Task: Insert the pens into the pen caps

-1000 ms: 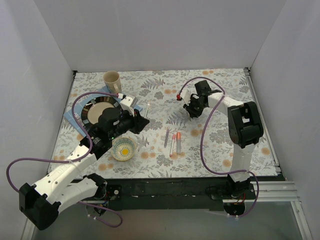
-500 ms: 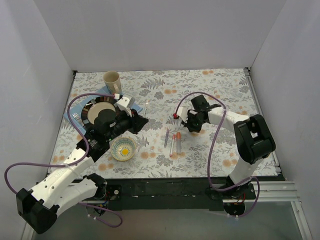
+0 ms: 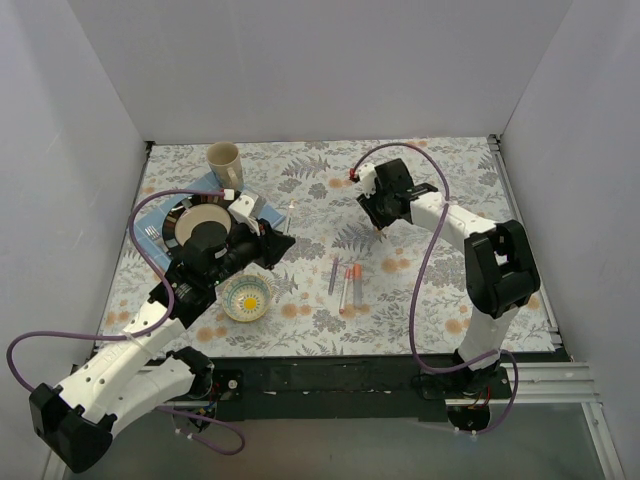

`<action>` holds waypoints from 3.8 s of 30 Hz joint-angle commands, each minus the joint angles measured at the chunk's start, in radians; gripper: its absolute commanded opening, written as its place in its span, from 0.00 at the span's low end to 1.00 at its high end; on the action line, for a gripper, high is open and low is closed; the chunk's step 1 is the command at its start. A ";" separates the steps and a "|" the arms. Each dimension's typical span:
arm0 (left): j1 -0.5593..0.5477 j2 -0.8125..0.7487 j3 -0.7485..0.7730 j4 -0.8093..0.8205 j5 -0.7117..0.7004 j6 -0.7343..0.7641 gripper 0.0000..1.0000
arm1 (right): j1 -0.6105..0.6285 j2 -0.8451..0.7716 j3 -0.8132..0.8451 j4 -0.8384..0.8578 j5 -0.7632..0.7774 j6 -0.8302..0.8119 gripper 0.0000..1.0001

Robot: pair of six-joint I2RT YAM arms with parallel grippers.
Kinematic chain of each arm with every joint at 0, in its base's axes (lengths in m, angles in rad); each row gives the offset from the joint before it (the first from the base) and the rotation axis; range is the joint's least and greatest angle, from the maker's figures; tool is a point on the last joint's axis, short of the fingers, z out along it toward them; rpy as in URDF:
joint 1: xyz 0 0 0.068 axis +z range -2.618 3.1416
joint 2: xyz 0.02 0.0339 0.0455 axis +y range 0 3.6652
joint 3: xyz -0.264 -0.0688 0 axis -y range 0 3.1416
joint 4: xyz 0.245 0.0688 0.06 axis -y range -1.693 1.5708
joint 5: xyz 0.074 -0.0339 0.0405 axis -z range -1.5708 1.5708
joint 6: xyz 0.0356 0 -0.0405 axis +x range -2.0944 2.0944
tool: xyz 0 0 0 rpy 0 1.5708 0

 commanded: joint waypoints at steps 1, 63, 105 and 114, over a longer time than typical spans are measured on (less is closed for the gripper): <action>0.002 -0.017 -0.013 0.021 -0.012 0.000 0.00 | -0.012 -0.014 -0.063 0.129 0.027 0.389 0.44; -0.028 0.119 -0.035 -0.011 0.556 0.095 0.00 | -0.022 -0.469 -0.123 0.469 -1.100 0.778 0.01; -0.029 0.089 -0.041 0.007 0.505 0.098 0.00 | 0.054 -0.474 -0.253 0.622 -1.123 0.873 0.01; -0.029 0.096 -0.031 0.020 0.470 0.090 0.00 | 0.133 -0.451 -0.244 0.501 -1.047 0.797 0.01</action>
